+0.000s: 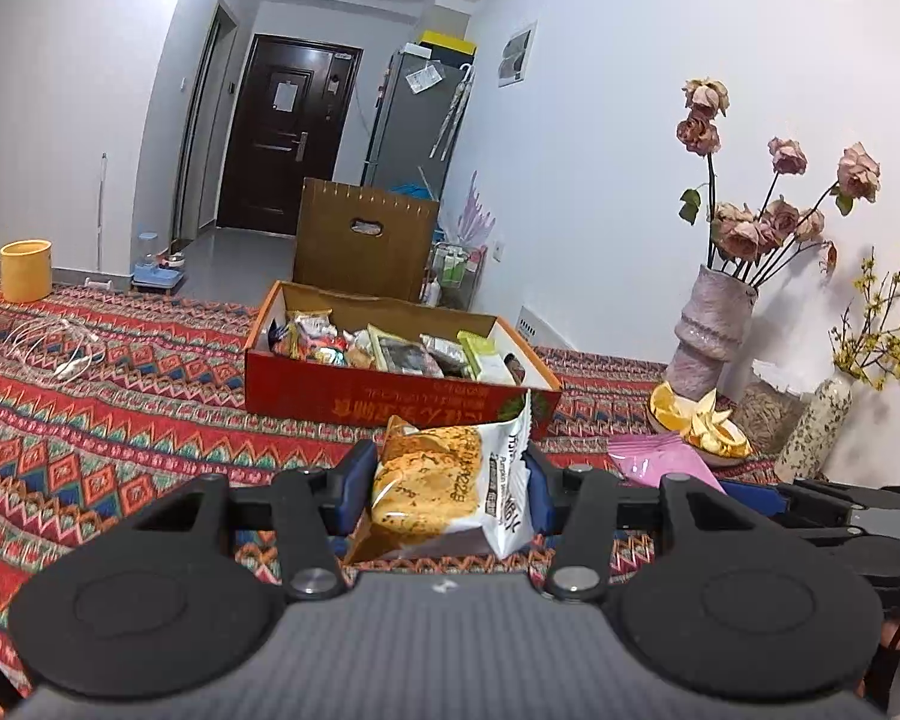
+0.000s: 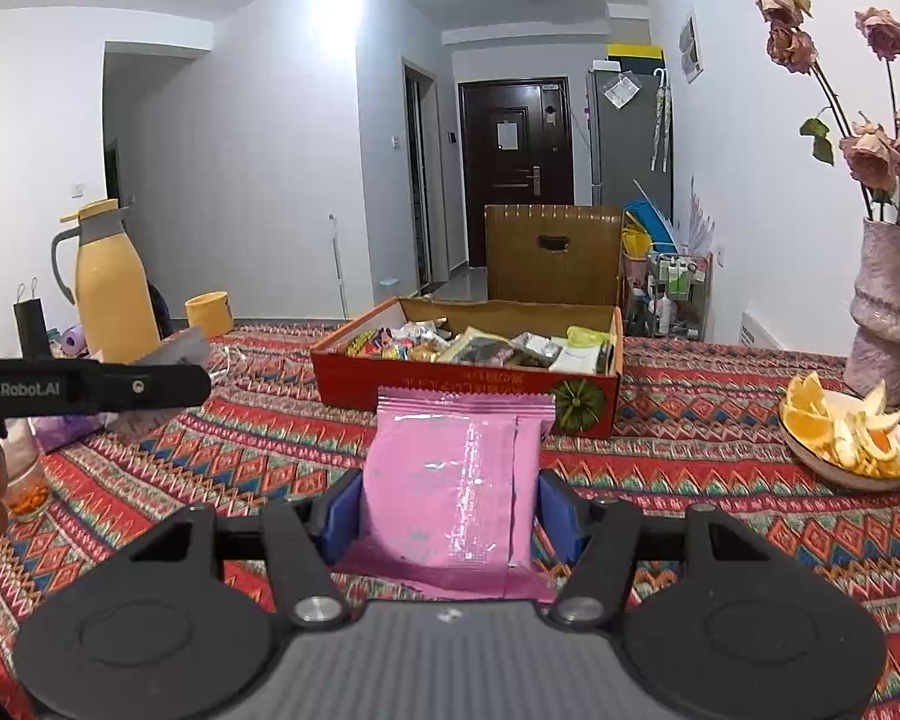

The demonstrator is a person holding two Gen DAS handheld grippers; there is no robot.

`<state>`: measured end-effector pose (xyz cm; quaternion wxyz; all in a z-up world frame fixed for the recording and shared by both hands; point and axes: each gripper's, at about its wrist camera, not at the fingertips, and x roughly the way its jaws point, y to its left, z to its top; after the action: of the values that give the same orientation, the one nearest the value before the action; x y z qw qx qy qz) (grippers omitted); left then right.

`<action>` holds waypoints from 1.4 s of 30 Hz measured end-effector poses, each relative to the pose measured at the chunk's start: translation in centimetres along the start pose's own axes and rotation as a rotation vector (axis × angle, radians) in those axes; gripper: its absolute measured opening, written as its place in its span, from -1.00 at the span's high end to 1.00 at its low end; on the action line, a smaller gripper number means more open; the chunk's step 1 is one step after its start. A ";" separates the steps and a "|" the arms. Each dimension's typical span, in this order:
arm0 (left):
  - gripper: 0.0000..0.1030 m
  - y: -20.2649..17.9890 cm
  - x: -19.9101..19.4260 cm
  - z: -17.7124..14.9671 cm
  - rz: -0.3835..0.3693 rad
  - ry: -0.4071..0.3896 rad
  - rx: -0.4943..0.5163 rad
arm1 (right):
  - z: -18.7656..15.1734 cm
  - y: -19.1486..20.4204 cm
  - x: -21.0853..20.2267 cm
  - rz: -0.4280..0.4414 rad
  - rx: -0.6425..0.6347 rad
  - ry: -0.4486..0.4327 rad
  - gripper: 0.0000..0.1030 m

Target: Organize snacks

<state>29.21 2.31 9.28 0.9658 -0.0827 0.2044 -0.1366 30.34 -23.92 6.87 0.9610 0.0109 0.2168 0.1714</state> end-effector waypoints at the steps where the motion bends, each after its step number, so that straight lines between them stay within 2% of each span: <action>1: 0.02 0.2 0.5 0.5 -0.008 0.001 0.004 | 0.5 -0.2 0.6 0.009 -0.002 -0.006 -0.18; 7: 0.02 2.6 5.9 5.4 -0.051 0.005 0.013 | 6.1 -2.0 5.0 0.054 0.018 -0.050 -0.18; 9: 0.01 3.2 8.4 7.3 -0.039 0.001 0.025 | 8.2 -2.9 7.4 0.068 0.043 -0.054 -0.18; 12: 0.01 4.0 13.1 9.7 -0.013 0.028 0.049 | 10.5 -4.2 12.7 0.071 0.067 -0.025 -0.18; 14: 0.01 4.6 16.5 10.8 -0.014 0.053 0.052 | 11.7 -5.5 17.0 0.039 0.098 -0.015 -0.19; 17: 0.01 5.5 21.7 11.7 0.002 0.069 0.033 | 12.4 -7.8 23.7 -0.038 0.130 0.056 -0.18; 19: 0.01 6.0 25.0 11.6 0.023 0.088 0.022 | 12.1 -8.9 27.7 -0.041 0.154 0.119 -0.19; 22: 0.01 6.6 29.2 11.4 0.049 0.121 0.037 | 10.9 -9.1 32.1 -0.067 0.149 0.231 -0.21; 23: 0.00 6.9 30.6 11.6 0.055 0.133 0.036 | 10.5 -8.9 32.6 -0.067 0.133 0.242 -0.23; 25: -0.10 7.5 33.0 12.2 0.092 0.125 0.012 | 10.1 -8.3 32.3 -0.057 0.099 0.208 -0.57; 26: -0.32 7.7 34.1 12.5 0.114 0.104 0.001 | 10.0 -8.2 32.0 -0.049 0.089 0.182 -0.79; 27: -0.65 8.0 35.2 12.8 0.131 0.098 0.003 | 10.0 -8.2 31.6 -0.037 0.085 0.148 -0.81; 29: -0.72 8.5 36.6 13.4 0.167 0.104 0.011 | 10.1 -8.7 31.1 -0.026 0.093 0.105 -0.81; 31: -0.73 9.2 36.3 13.8 0.143 0.091 0.019 | 10.2 -9.2 30.5 -0.030 0.117 0.079 -0.81; 33: -0.94 9.7 34.7 14.1 0.140 0.056 0.008 | 10.5 -9.8 30.0 -0.023 0.130 0.058 -0.81; 36: -0.94 9.6 31.7 14.2 0.127 0.030 -0.003 | 11.6 -9.0 28.4 -0.034 0.088 0.017 -0.81; 39: -0.95 8.5 28.6 14.0 0.118 0.016 0.063 | 12.8 -8.1 26.4 -0.024 0.048 -0.016 -0.81; 42: -0.95 6.9 24.1 13.5 0.165 -0.006 0.137 | 13.9 -7.0 23.7 -0.019 0.020 -0.029 -0.81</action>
<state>57.64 3.04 11.01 0.9778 0.0000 0.1976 -0.0698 58.49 -21.89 8.99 0.9654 0.0212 0.2045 0.1601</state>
